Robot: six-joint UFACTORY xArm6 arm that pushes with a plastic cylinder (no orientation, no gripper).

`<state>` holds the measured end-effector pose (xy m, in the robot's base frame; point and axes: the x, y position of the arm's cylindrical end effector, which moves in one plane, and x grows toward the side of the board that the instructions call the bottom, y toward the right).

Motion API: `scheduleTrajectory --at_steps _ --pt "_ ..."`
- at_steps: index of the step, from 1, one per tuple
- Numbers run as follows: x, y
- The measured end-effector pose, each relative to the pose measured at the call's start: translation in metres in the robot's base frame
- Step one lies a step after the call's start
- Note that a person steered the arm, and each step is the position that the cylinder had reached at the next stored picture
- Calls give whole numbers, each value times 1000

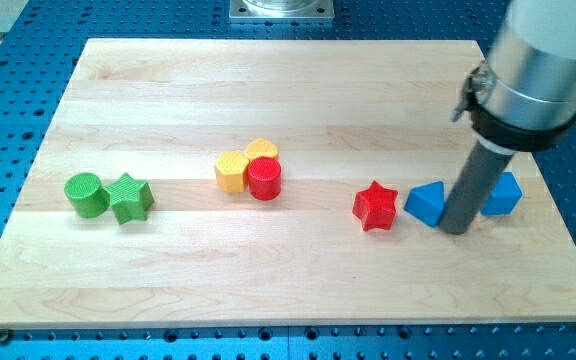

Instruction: Push the red star vertical to the yellow hexagon

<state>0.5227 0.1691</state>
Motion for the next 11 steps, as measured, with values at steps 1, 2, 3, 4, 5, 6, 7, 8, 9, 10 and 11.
scheduleTrajectory --at_steps 1,2,3,4,5,6,7,8,9,10,11 --pt "-2 -13" --pt "-3 -39" --pt "-3 -86" --pt "-3 -126" --pt "-2 -116" --pt "-19 -81" --pt "-36 -87" --pt "-30 -121" --pt "8 -181" --pt "42 -228" --pt "59 -232"
